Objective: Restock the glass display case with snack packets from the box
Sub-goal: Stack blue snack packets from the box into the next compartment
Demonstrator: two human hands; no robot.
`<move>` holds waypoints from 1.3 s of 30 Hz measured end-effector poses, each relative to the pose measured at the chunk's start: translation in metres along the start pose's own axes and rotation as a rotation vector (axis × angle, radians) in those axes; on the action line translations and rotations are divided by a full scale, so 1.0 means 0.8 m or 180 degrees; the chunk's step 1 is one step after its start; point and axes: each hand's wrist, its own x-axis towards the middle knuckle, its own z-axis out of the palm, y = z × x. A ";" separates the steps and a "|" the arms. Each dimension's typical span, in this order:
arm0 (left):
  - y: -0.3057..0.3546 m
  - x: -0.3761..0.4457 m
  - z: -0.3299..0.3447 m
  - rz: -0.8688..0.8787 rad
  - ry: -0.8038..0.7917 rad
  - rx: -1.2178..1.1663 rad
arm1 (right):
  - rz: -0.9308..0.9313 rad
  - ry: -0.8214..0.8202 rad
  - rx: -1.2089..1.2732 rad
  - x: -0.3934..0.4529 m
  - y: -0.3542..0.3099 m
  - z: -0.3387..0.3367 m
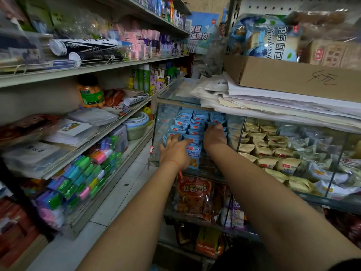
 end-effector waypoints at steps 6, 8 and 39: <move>-0.001 0.000 0.001 0.0002 0.0098 0.0070 | -0.0133 0.0057 0.0092 -0.019 0.004 -0.034; -0.003 0.000 0.002 0.0000 0.0134 0.0060 | -0.0324 0.0128 0.0511 -0.037 0.005 -0.060; -0.339 -0.304 0.498 -0.2071 -0.2922 -0.0747 | -0.2578 -0.3441 -0.0600 -0.332 -0.054 0.644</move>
